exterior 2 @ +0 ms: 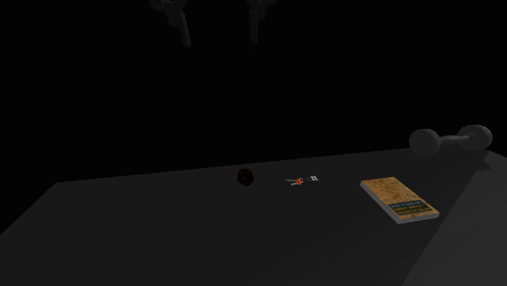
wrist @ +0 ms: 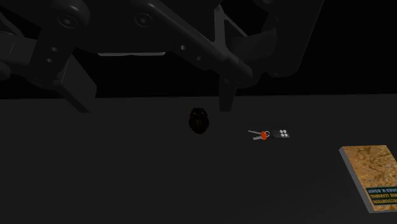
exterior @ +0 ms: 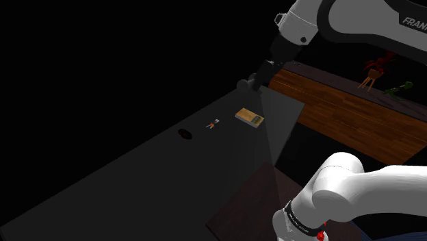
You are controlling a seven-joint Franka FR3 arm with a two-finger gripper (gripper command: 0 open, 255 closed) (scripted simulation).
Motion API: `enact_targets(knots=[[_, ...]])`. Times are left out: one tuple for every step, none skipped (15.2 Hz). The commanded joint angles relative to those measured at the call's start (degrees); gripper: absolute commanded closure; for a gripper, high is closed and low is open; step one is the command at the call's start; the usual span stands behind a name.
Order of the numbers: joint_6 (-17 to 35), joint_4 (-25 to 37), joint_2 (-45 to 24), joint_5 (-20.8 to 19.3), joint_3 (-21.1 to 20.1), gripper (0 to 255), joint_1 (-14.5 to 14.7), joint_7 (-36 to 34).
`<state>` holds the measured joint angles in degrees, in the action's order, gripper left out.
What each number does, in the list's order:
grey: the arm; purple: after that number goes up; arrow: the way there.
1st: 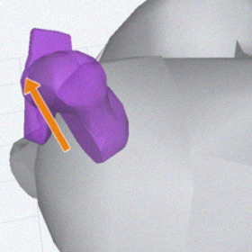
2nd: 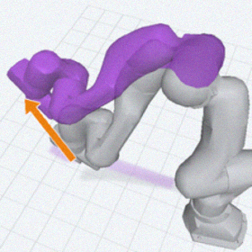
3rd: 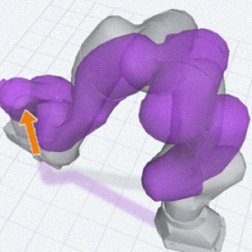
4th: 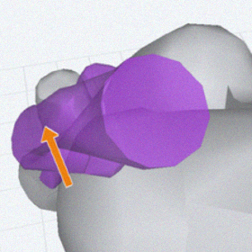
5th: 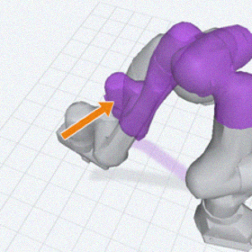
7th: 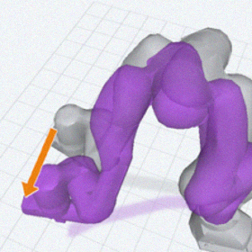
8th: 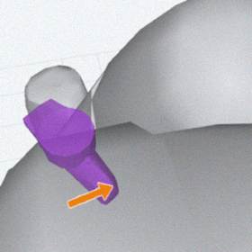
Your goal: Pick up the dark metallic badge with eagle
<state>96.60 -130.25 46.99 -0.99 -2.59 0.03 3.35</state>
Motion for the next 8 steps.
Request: enact_targets(knots=[[0.0, 0.0, 0.0, 0.0, 0.0, 0, 0.0, 0.0], [1.75, -0.83, -1.12, -0.02, 0.22, 0, -0.01, 0.25], [3.49, -1.59, -2.31, -0.04, 0.44, 0, -0.01, 0.5], [5.23, -2.27, -3.56, -0.05, 0.65, 0, -0.02, 0.75], [6.96, -2.89, -4.89, -0.05, 0.86, 0, -0.04, 1.01], [8.69, -3.43, -6.28, -0.06, 1.07, 0, -0.05, 1.27], [10.41, -3.89, -7.73, -0.05, 1.27, 0, -0.06, 1.53], [12.12, -4.28, -9.25, -0.04, 1.47, 0, -0.07, 1.79]])
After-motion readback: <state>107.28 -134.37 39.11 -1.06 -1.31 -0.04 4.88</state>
